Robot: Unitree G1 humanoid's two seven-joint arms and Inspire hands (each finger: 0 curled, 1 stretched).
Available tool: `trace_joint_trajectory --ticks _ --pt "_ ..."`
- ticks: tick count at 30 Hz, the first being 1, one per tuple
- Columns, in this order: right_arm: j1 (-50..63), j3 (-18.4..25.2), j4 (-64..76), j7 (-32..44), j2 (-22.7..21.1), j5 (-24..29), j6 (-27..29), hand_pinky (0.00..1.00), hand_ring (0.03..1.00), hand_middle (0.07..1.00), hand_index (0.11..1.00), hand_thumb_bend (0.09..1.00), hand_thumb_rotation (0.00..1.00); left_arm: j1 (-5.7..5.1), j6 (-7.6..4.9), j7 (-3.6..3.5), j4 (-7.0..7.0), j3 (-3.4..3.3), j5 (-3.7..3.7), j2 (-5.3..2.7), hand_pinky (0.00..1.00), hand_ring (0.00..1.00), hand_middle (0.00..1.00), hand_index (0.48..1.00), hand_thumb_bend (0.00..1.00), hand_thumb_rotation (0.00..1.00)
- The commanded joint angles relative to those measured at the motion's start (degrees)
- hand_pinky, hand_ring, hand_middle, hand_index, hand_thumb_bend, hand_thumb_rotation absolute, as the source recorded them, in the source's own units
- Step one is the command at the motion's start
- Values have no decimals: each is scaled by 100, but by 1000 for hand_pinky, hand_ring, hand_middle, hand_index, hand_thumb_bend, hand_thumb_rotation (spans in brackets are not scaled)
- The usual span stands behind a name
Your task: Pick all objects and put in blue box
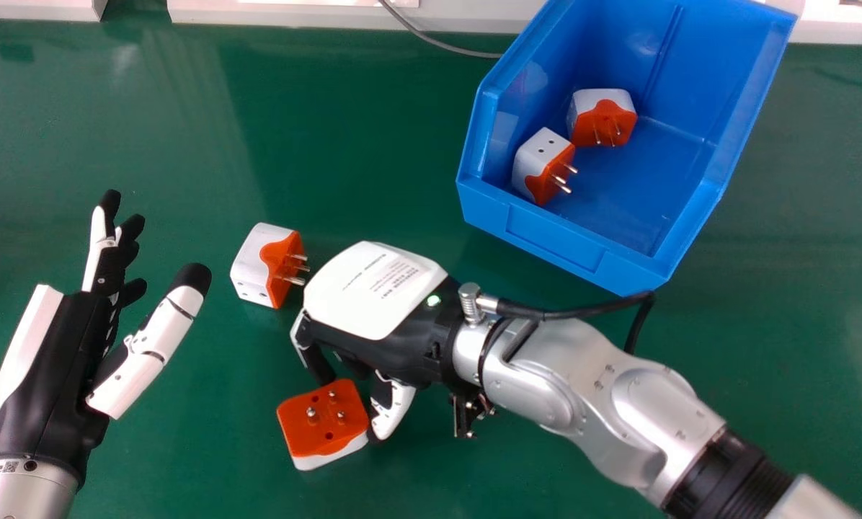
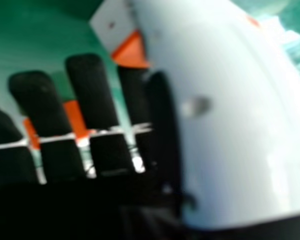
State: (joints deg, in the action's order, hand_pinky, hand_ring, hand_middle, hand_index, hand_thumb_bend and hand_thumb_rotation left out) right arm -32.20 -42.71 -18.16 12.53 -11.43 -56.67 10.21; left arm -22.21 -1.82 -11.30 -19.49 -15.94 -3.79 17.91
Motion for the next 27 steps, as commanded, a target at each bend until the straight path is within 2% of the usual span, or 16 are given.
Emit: trace_joint_trajectory --ticks 1,4,6,7,11,14,19,21,26,27 --pt "-14 -27 160 -329 -10 -166 1 305 401 487 509 633 429 -2 -83 22 -112 -20 -12 37 940 996 1000 1000 486 754" --pt "-15 -13 157 -360 -19 -194 31 345 424 499 501 687 518 10 -63 15 -109 -20 14 20 936 993 1000 1000 482 753" --pt "-36 -28 190 -286 -40 -239 25 364 437 511 511 690 569 19 -77 17 -91 -21 32 9 936 991 1000 1000 485 744" --pt "-20 -13 199 -293 -34 -217 32 369 441 517 517 692 585 23 -79 23 -87 -18 19 12 937 991 1000 1000 488 743" --pt "-10 -28 210 -210 -13 -240 -37 379 455 529 524 733 608 33 -77 9 -89 -13 -18 49 934 991 1000 1000 492 763" --pt "3 -40 225 -167 14 -249 -102 367 436 520 516 742 618 45 -50 -15 -89 -18 32 46 936 994 1000 1000 492 767" --pt "60 -100 282 -209 33 -398 -233 350 421 512 511 789 619 45 -55 -7 -82 -22 27 44 939 997 1000 1000 486 755" --pt "81 -111 285 -223 45 -437 -268 338 407 500 505 814 633 59 -55 -18 -70 -27 79 26 937 995 1000 1000 491 752" --pt "146 -88 317 -231 74 -387 -264 313 377 477 496 842 629 50 -46 6 -92 -21 63 27 938 997 1000 1000 492 738" --pt "140 -119 325 -195 83 -442 -299 304 367 470 500 841 628 46 -44 10 -102 -14 40 35 940 998 1000 1000 485 736"
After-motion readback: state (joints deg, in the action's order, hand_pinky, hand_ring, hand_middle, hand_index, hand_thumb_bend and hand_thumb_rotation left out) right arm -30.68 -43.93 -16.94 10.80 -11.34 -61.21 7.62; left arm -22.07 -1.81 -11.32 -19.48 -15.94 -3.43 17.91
